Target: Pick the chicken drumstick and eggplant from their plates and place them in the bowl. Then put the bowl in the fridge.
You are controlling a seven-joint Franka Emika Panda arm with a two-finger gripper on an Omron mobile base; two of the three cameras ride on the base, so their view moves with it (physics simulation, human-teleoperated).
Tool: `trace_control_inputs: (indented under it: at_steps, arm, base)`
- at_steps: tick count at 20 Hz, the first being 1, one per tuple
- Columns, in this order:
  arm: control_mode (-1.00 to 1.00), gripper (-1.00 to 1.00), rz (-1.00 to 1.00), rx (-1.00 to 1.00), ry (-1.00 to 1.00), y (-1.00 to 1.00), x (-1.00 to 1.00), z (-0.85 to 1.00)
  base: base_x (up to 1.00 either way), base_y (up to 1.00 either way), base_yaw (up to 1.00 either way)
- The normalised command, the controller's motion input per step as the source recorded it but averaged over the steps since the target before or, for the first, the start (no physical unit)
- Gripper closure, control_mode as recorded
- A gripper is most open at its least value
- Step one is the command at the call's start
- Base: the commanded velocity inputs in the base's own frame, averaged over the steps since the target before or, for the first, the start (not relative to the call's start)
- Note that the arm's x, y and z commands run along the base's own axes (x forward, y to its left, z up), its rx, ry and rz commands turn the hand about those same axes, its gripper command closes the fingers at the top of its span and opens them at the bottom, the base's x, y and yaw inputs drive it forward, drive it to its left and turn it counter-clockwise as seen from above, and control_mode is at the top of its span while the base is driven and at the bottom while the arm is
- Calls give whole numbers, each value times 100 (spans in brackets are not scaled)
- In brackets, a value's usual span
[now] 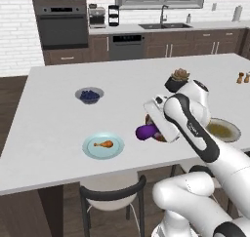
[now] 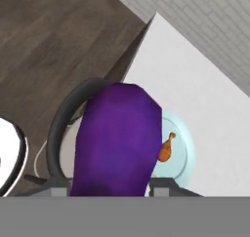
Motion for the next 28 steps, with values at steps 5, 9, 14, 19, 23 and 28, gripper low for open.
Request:
trace_control_inputs:
  at_steps: [5, 9, 14, 19, 23, 28]
  arm:
    - [100, 100, 0, 0, 0, 0, 0, 0]
    - [-100, 100, -1, 0, 6, -24, 72, 11]
    - [-100, 100, 0, -4, 7, -72, 63, 38]
    - [-100, 100, -12, -23, 15, -23, 36, 12]
    - [-100, 100, -10, -9, 1, -66, 26, -31]
    - [-100, 100, -7, 0, 2, -72, 29, -47]
  base:
    - [100, 23, -6]
    - [25, 0, -1]
    - [0, 0, 0]
    - [0, 0, 0]
    - [0, 0, 0]
    - [0, 0, 0]
